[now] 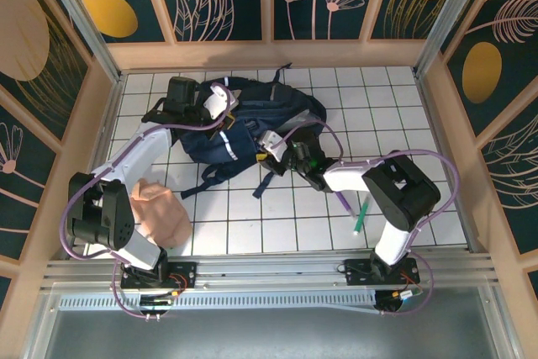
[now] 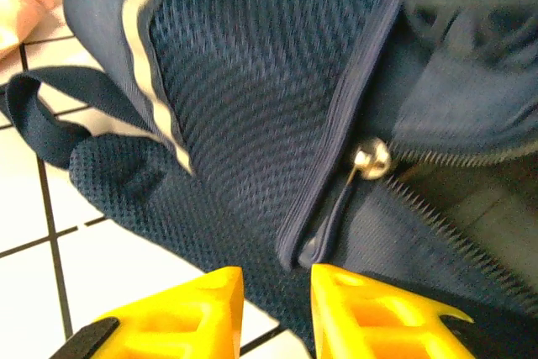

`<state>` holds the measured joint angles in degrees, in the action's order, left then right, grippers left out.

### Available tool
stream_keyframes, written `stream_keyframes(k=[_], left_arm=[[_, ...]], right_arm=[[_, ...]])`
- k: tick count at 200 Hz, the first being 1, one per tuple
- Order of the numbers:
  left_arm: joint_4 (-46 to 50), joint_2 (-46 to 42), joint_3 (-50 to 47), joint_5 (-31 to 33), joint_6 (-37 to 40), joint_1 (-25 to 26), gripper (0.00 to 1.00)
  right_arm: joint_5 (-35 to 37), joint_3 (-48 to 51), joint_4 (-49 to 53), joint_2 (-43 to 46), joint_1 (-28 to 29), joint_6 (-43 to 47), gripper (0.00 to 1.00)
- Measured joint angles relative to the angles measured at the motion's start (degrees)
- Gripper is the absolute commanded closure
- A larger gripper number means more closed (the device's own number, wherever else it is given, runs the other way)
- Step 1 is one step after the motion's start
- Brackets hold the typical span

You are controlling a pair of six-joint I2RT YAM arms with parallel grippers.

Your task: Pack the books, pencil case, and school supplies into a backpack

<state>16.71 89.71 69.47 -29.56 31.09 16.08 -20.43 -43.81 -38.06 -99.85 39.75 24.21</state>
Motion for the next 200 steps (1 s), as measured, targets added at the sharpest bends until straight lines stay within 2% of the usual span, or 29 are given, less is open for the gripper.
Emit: stream_keyframes(k=[72, 121, 200], left_arm=[[-0.1, -0.7, -0.8, 0.0, 0.8, 0.0, 1.00], [0.0, -0.7, -0.8, 0.0, 1.7, 0.0, 1.00], [-0.1, -0.7, -0.9, -0.3, 1.9, 0.0, 1.00]], right_arm=[[-2.6, 0.2, -5.8, -3.7, -0.9, 2.5, 0.72], [-2.4, -0.1, -7.4, -5.2, -1.2, 2.5, 0.77], [-2.6, -1.9, -6.9, -6.8, -1.6, 1.8, 0.75]])
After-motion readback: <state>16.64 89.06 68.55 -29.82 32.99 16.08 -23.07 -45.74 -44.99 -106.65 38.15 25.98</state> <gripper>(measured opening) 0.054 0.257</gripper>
